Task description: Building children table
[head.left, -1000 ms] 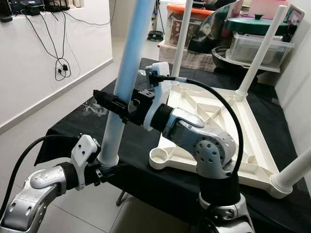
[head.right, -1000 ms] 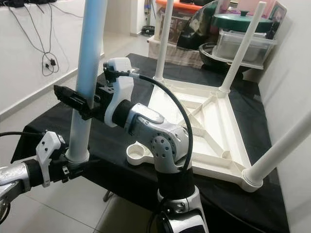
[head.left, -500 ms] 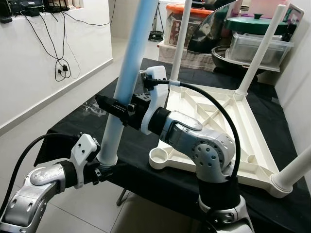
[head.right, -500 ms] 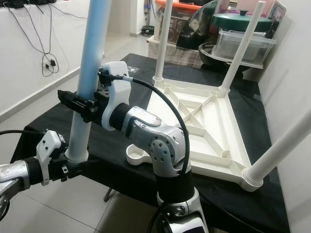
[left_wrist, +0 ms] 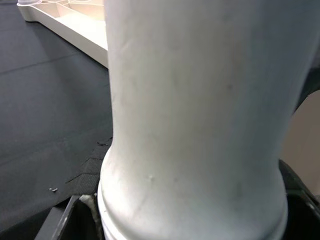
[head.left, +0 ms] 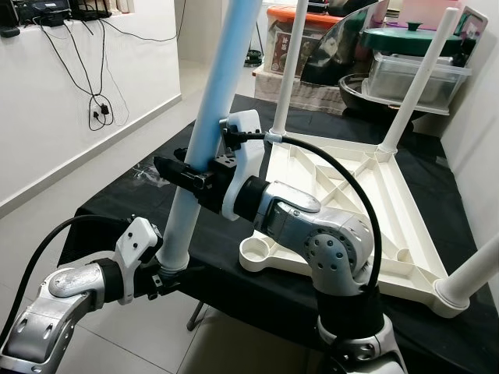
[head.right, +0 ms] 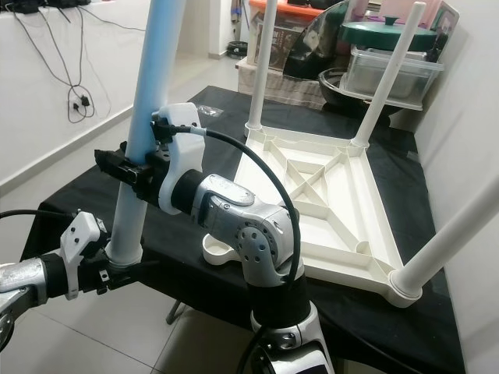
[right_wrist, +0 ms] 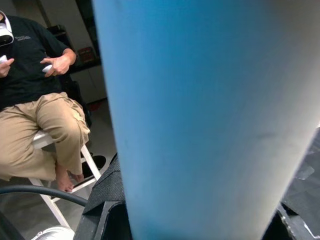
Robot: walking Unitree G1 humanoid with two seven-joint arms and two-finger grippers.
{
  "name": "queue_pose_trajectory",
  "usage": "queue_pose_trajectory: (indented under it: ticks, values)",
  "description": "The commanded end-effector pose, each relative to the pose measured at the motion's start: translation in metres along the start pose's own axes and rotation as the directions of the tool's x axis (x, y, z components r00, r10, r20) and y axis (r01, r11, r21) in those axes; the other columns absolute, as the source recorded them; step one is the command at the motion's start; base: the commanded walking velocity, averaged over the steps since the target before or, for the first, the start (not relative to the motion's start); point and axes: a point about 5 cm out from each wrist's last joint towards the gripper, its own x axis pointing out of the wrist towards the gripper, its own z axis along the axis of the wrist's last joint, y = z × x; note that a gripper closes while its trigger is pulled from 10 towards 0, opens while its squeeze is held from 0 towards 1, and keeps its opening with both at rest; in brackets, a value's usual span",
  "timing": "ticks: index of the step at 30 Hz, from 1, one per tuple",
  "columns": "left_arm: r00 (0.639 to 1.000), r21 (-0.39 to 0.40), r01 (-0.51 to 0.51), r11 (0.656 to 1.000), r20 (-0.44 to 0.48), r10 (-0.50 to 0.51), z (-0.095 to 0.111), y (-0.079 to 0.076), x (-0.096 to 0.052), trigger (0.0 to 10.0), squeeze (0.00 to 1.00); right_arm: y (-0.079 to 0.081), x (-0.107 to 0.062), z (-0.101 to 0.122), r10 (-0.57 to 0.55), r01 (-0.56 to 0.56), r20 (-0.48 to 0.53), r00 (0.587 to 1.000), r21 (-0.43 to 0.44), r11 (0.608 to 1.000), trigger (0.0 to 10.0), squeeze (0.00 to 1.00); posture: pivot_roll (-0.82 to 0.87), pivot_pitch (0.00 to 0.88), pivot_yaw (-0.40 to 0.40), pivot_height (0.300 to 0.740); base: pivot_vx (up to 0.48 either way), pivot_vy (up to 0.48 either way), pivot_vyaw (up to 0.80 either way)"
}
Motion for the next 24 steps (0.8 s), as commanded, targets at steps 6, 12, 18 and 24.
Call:
queue_pose_trajectory:
  ticks: [6, 12, 18, 24]
  values:
    - [0.999, 0.041, 0.035, 0.999, -0.009, -0.035, 0.0034, -0.0006, 0.0035, 10.0, 0.00, 0.0166, 0.0072, -0.0133, 0.072, -0.073, 0.014, 0.997, 0.121, 0.990, 10.0, 1.00, 0.08, 0.000, -0.075, 0.740, 0.000, 0.000, 0.00]
    - [0.999, 0.045, 0.038, 0.998, -0.010, -0.038, 0.0032, -0.0003, 0.0037, 10.0, 0.00, 0.0151, 0.0105, -0.0061, 0.048, -0.058, 0.066, 0.997, 0.168, 0.984, 10.0, 0.00, 0.08, 0.000, -0.076, 0.740, 0.000, 0.000, 0.00]
    - [0.999, 0.046, 0.044, 0.998, -0.011, -0.044, 0.0028, -0.0003, 0.0048, 10.0, 0.00, 0.0164, 0.0127, -0.0065, 0.039, -0.054, 0.083, 0.996, 0.187, 0.981, 10.0, 0.00, 0.08, 0.000, -0.072, 0.740, 0.000, 0.000, 0.00]
    - [0.999, 0.049, 0.051, 0.997, -0.013, -0.050, 0.0028, -0.0002, 0.0055, 10.0, 0.00, 0.0196, 0.0145, -0.0081, 0.048, -0.067, 0.098, 0.994, 0.200, 0.977, 0.0, 0.00, 0.08, 0.000, -0.073, 0.740, 0.000, 0.000, 0.00]
